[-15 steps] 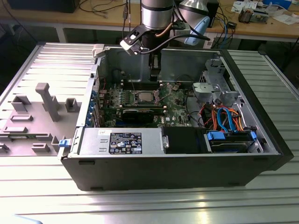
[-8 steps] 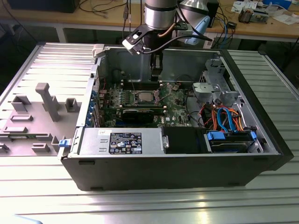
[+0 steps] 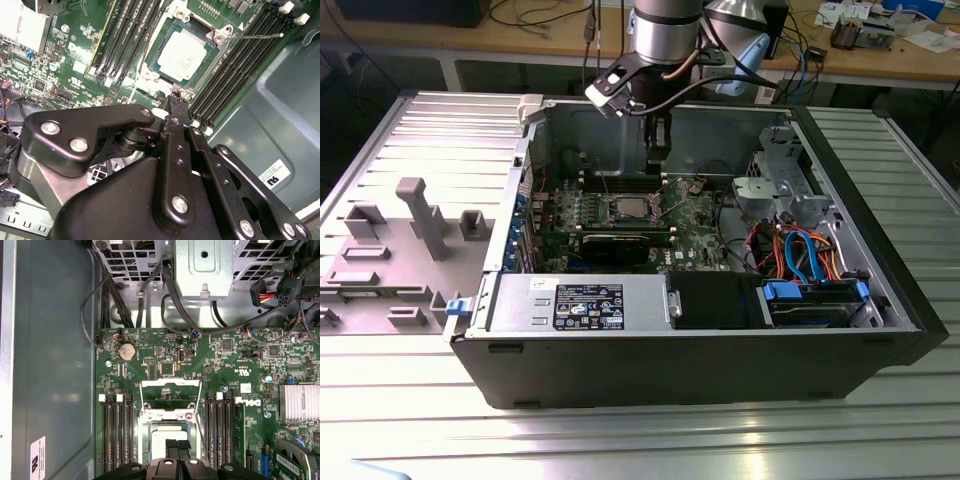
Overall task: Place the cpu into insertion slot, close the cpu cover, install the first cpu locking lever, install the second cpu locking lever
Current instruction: 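Close the cpu cover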
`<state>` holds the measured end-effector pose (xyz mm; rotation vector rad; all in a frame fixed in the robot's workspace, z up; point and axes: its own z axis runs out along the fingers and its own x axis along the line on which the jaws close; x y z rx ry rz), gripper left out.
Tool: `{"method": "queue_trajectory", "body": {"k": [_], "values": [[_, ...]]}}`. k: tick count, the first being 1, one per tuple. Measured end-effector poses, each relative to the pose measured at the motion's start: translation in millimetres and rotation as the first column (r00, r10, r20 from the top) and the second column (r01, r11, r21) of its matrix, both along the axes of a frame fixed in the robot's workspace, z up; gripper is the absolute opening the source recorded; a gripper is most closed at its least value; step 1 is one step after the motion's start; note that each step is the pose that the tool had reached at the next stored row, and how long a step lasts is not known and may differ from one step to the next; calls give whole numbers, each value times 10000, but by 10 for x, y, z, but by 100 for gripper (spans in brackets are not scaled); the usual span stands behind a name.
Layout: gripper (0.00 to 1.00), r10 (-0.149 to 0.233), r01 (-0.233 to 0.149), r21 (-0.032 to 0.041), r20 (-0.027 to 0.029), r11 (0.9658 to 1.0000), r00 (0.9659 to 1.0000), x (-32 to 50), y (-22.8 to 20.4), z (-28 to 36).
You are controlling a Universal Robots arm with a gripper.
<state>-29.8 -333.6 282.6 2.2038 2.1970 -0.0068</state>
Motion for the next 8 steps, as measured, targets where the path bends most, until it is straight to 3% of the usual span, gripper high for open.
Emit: {"method": "queue_trajectory", "body": {"k": [8], "values": [[11, 2, -2, 0, 0, 10000, 10000, 19, 0, 0]]}}
